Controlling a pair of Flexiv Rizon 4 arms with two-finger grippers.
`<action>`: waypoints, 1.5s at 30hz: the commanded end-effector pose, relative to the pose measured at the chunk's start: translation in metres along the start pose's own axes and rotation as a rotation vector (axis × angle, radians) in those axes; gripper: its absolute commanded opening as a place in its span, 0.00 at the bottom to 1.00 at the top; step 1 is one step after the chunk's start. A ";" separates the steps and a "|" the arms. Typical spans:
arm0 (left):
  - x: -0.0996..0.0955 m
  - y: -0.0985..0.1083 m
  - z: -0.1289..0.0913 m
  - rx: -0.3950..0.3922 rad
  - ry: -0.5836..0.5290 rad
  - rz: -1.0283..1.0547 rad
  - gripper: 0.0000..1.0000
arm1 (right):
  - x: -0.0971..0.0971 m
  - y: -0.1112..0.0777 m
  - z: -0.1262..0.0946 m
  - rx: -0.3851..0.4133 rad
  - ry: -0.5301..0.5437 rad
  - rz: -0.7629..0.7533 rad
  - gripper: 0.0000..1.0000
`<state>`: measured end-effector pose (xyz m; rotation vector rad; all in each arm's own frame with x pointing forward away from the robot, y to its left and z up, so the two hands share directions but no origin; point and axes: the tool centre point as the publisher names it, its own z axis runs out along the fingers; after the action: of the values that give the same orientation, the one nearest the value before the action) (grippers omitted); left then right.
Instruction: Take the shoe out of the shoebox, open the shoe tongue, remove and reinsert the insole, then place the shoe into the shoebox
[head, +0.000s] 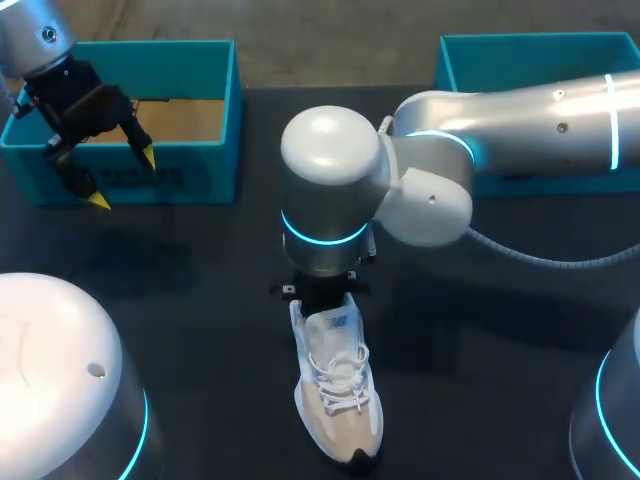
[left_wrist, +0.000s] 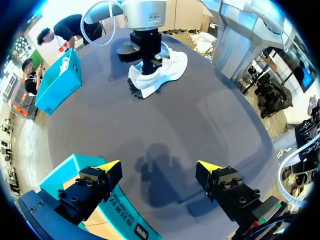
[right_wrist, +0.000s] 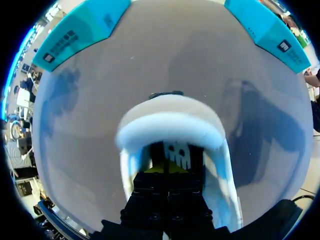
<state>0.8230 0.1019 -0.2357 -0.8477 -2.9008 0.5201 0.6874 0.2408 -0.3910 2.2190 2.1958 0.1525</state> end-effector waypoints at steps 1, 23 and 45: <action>0.000 0.000 0.000 -0.004 0.002 -0.001 1.00 | 0.001 -0.010 -0.026 -0.036 -0.007 0.113 0.00; 0.000 0.000 0.000 -0.004 0.002 -0.001 1.00 | -0.023 -0.011 -0.034 0.160 0.059 -0.084 0.00; 0.000 0.000 0.000 -0.004 0.002 -0.001 1.00 | -0.019 -0.034 -0.044 0.191 0.015 -0.043 0.45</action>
<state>0.8230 0.1019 -0.2357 -0.8475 -2.9008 0.5201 0.6526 0.2146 -0.3555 2.2778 2.3711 -0.0365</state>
